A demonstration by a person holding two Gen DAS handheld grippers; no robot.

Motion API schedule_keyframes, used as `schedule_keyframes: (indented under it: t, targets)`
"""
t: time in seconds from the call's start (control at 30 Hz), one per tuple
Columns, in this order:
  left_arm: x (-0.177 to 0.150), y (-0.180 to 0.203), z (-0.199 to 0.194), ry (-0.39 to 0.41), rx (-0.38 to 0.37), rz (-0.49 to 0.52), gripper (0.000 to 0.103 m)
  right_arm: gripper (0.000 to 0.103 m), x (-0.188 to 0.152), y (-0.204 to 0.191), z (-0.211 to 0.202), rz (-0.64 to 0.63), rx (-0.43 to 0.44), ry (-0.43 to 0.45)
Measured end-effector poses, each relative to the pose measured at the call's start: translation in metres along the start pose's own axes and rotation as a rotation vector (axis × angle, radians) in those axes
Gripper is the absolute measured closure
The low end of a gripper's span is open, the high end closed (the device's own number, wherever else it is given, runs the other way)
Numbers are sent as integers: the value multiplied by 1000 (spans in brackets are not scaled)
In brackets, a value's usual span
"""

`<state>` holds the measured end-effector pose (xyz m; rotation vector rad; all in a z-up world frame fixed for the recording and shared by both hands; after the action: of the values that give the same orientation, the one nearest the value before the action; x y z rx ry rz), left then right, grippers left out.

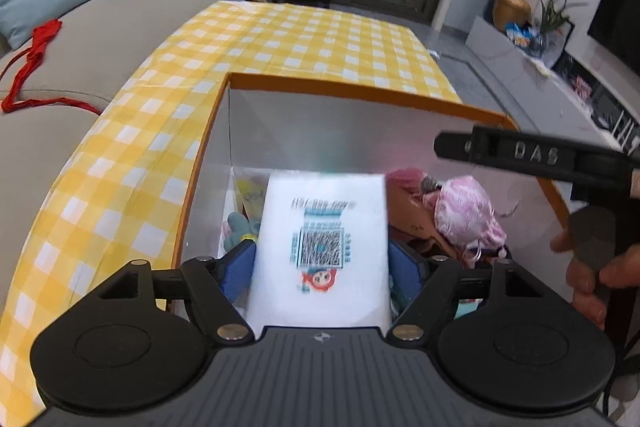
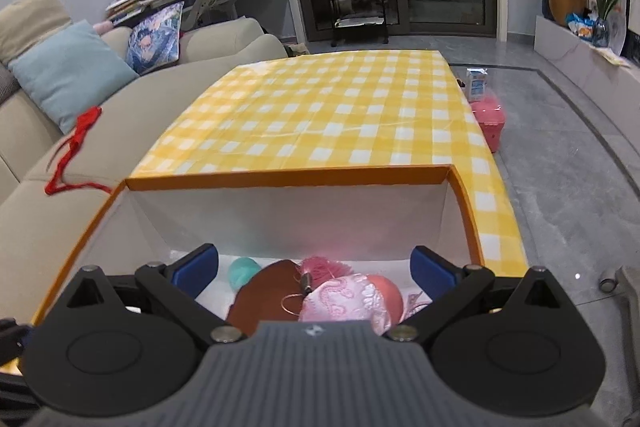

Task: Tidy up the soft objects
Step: 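Open the left tool to drop the packet while the right tool releases the pink pouch inside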

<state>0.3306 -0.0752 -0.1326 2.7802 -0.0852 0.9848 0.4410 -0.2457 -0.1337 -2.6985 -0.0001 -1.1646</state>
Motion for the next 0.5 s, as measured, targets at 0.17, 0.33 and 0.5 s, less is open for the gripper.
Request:
schedule_keyframes:
  t: [0.17, 0.33, 0.5]
  targets:
    - [5, -8, -3, 17, 35, -66, 11, 3, -1, 0, 1, 23, 10, -6]
    - [9, -6, -10, 41, -34, -88, 6, 3, 0, 2, 0, 36, 20, -5]
    - [12, -7, -12, 54, -6, -91, 6, 3, 1, 2, -2, 40, 25, 10]
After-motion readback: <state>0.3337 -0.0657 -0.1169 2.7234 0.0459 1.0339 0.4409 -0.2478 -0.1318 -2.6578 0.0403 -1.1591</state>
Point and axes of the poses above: each gripper's, at about its wrist camera, not at the fingertips, and z roughly the way its jaws point, y to its right, x to its top, the point moved 9 cm from there along z, roughly the way its jaws point, and after that the axes turned 2 degrees about -y, right-handed, at the moved point
